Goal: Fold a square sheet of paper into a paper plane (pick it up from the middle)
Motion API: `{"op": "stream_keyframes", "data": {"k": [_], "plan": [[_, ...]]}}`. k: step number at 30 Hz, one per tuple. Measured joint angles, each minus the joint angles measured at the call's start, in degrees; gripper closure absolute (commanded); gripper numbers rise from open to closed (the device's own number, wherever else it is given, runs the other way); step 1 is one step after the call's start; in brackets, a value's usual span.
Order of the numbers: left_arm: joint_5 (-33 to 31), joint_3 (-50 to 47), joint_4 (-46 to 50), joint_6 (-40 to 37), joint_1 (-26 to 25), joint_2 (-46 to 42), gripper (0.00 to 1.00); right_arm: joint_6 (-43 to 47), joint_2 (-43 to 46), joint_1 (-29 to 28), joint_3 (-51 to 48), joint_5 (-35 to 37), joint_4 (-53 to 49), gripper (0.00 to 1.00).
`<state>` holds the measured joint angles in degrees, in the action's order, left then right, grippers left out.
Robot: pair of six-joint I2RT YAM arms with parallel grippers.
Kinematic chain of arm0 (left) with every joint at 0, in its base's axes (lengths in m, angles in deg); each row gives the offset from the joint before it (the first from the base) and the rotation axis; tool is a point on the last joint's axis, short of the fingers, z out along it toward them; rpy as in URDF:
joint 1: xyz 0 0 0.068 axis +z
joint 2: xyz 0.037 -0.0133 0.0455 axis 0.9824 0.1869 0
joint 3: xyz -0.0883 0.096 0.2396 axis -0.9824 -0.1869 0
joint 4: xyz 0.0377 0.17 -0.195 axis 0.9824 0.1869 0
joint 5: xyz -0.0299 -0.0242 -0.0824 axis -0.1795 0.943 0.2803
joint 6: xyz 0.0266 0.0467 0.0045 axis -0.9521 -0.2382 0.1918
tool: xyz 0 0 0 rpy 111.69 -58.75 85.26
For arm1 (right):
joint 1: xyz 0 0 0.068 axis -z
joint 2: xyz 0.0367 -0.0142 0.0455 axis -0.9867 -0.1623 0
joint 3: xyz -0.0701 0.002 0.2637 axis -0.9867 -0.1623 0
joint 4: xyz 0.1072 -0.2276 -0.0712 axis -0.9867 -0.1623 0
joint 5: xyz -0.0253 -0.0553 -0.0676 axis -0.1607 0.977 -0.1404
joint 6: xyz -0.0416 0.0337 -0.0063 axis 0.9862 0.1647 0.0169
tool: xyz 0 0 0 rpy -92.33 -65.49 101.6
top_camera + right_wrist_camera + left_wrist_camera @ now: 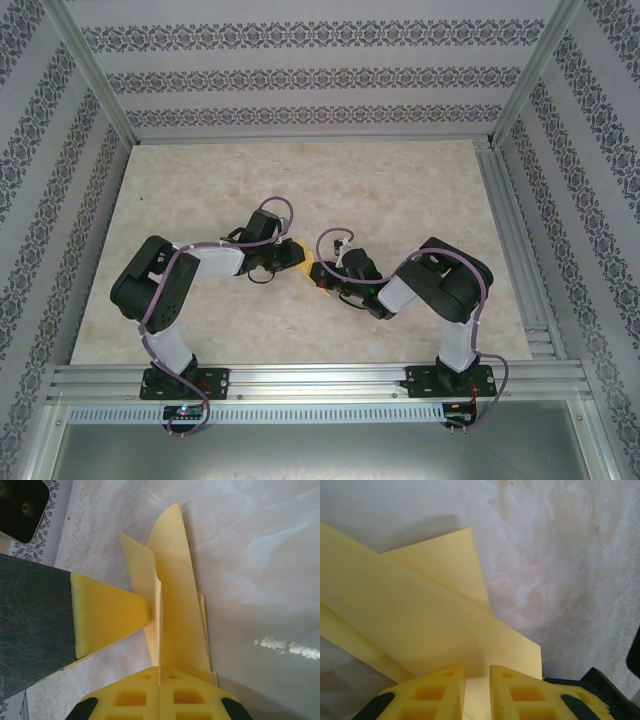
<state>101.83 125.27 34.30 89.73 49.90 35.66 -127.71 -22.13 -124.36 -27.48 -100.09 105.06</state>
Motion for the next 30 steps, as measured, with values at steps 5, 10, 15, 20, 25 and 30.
{"op": "stream_keyframes", "data": {"k": [5,10,15,20,25,30], "plan": [[0.2,0.3,0.0,-0.5,0.0,0.9,0.8,0.0,0.0,0.0,0.0,0.0,0.0,1.0],[0.2,0.4,0.2,-0.5,0.0,0.9,0.8,0.0,0.0,0.0,0.0,-0.2,-0.1,1.0],[0.2,0.5,0.6,-0.5,0.0,1.0,0.8,0.1,1.1,0.7,0.6,-1.4,-2.9,0.92],[0.2,0.5,0.8,-0.5,0.0,1.1,0.8,0.2,4.2,1.8,0.7,-3.2,-8.3,0.85],[0.1,0.5,0.8,-0.5,0.0,1.1,0.8,0.6,6.6,2.2,1.6,-5.6,-13.4,0.8],[0.1,0.3,0.8,-0.5,0.0,1.2,0.81,1.7,9.0,2.2,2.8,-7.1,-17.9,0.8]]}}
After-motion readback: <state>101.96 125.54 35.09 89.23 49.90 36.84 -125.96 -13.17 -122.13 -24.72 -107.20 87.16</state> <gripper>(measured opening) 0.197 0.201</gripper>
